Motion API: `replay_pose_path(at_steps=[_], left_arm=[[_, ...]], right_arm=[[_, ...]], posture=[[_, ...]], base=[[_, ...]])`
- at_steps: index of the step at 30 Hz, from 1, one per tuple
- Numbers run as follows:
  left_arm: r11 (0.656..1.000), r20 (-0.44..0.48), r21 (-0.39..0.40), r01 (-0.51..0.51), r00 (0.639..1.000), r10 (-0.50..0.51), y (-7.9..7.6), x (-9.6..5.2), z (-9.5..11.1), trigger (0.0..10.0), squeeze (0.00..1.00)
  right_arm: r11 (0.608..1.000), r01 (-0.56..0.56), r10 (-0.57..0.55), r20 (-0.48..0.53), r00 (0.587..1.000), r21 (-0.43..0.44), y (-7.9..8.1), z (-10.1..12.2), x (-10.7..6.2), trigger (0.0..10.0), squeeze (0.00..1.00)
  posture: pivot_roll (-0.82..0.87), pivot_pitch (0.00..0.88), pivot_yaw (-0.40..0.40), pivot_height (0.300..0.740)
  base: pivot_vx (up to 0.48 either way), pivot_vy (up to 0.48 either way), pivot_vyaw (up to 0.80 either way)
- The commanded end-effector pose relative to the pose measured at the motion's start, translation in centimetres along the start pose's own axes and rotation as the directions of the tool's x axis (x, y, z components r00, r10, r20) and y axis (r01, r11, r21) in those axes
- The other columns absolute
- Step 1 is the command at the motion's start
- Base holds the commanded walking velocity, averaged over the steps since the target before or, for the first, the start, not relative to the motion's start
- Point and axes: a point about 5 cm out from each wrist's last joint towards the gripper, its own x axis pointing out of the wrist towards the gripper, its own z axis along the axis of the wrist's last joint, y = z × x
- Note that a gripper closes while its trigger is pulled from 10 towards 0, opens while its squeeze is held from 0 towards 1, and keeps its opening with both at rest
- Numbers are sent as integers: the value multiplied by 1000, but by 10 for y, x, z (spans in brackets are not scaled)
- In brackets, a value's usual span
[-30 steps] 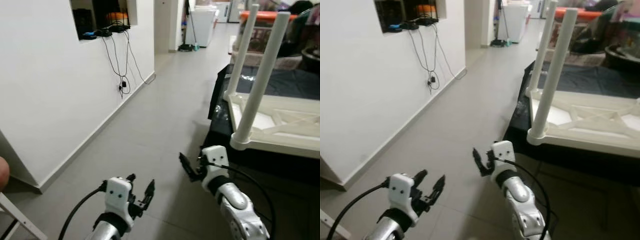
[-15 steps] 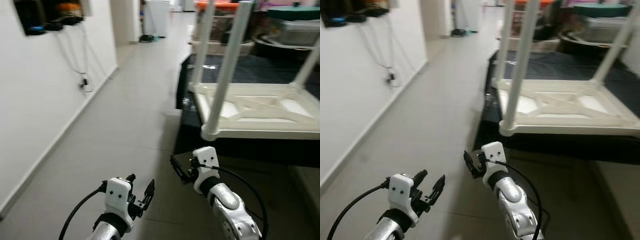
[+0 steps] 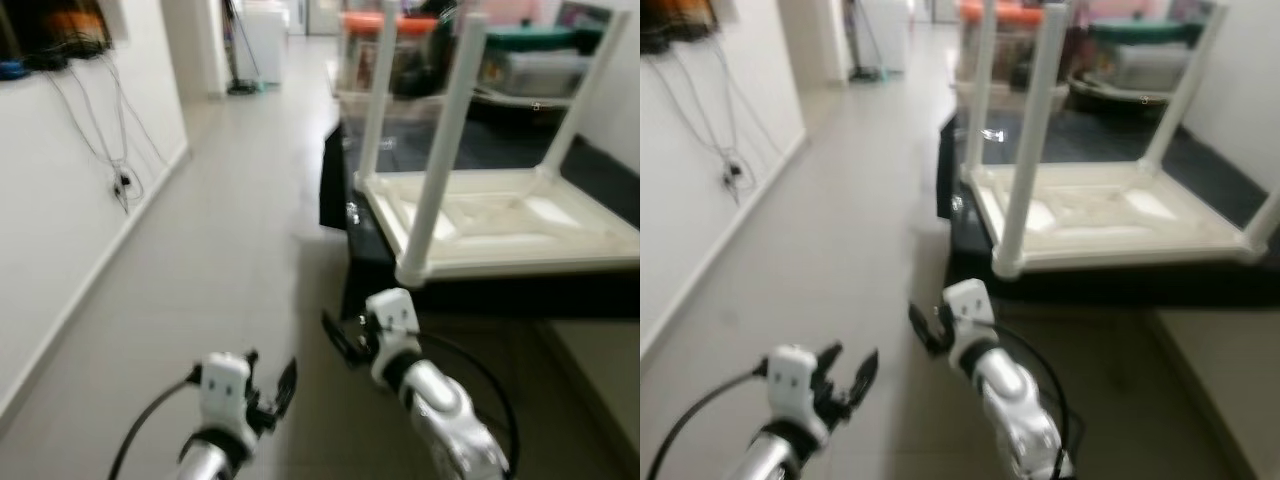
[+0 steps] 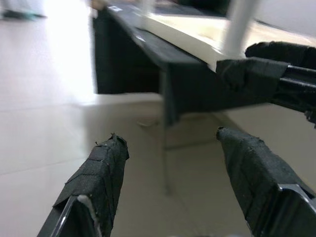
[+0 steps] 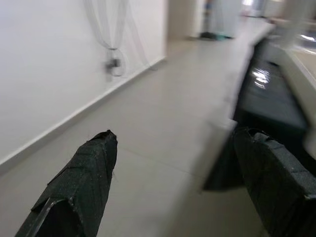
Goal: Building children table
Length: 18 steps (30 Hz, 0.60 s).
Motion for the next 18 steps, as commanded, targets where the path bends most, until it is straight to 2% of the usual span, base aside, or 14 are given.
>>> replay_pose_path(at_steps=[1,9,18], left_arm=[[1000,-18,-15,6,1000,-6,-3,1,-3,10000,0],[1000,-19,-21,-20,1000,19,0,1,-3,10000,0],[1000,-14,-9,-26,1000,26,0,1,-2,10000,0]], right_arm=[[1000,27,-27,-28,999,0,-6,-6,-4,10000,0],[999,33,-33,-32,999,-1,-7,-7,-3,10000,0],[1000,5,-5,-34,999,-3,-3,-7,-2,10000,0]], posture=[[3,0,-1,740],[3,0,-4,740],[8,0,-4,740]], base=[[0,480,-788],[0,443,-788],[0,0,-788]])
